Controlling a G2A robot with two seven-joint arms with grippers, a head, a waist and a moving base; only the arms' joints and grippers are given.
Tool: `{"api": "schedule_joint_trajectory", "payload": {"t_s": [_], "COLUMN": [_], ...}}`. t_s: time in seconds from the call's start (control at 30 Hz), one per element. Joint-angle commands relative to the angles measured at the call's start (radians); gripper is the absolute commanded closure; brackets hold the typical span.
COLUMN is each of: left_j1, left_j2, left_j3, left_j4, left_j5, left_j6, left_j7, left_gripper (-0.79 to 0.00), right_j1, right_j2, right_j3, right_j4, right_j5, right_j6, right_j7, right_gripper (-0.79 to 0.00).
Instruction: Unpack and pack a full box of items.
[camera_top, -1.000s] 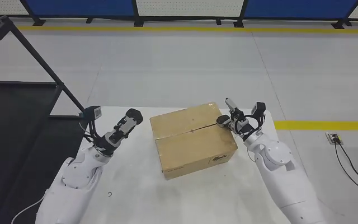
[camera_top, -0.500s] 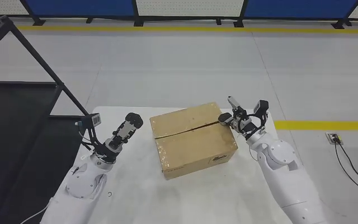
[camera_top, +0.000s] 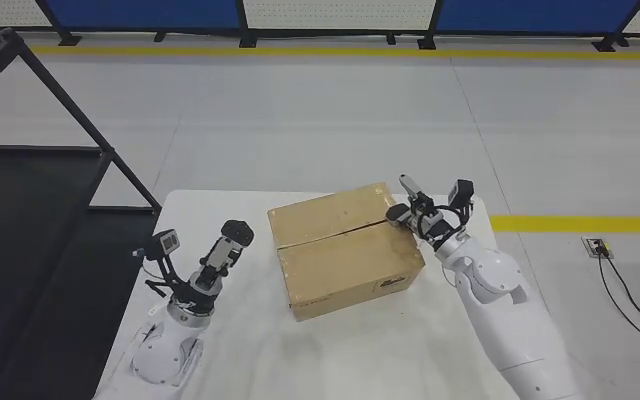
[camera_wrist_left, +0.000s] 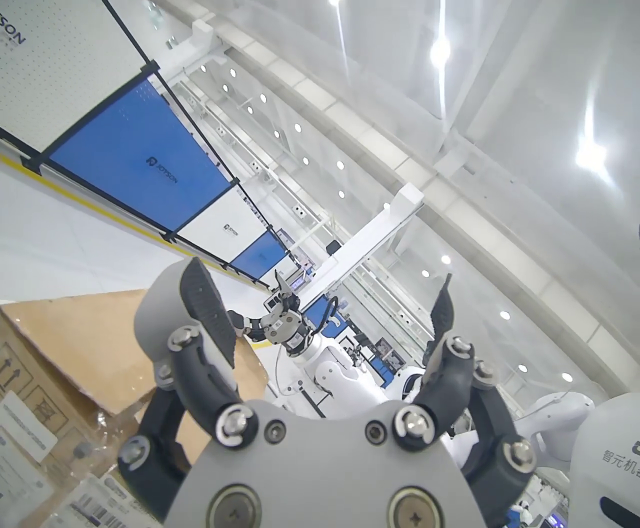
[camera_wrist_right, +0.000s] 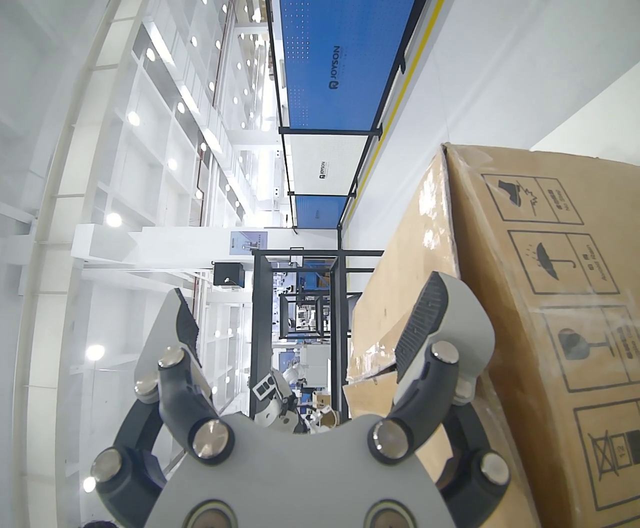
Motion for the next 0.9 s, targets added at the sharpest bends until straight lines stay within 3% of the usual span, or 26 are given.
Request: {"api": "schedule_joint_trajectory", "payload": {"t_s": [0.0, 0.23, 0.67, 0.8, 0.87], "left_j1": [0.048, 0.162, 0.171, 0.174, 0.177], "left_j2": [-0.009, -0.038, -0.041, -0.054, -0.065], "left_j3": [0.003, 0.024, 0.033, 0.051, 0.078], "left_j4": [-0.021, -0.073, -0.077, -0.077, -0.065], "left_j5": [0.039, 0.099, 0.1, 0.058, 0.062], "left_j6": [-0.024, -0.063, -0.061, 0.0, -0.011], "left_j7": [0.094, 0.311, 0.321, 0.365, 0.396], "left_gripper": [-0.785, -0.785, -0.785, -0.785, -0.785], "right_j1": [0.011, 0.032, 0.019, 0.011, 0.007], "right_j2": [-0.005, -0.014, -0.016, -0.017, -0.018], "right_j3": [-0.011, -0.031, -0.015, -0.012, -0.009], "right_j4": [0.017, 0.053, 0.033, 0.021, 0.018], "right_j5": [-0.003, -0.019, -0.022, -0.025, -0.021], "right_j6": [-0.004, -0.013, -0.022, -0.023, -0.024], "right_j7": [-0.009, -0.004, 0.019, 0.018, 0.021], "right_gripper": [-0.785, -0.785, -0.785, -0.785, -0.785]}}
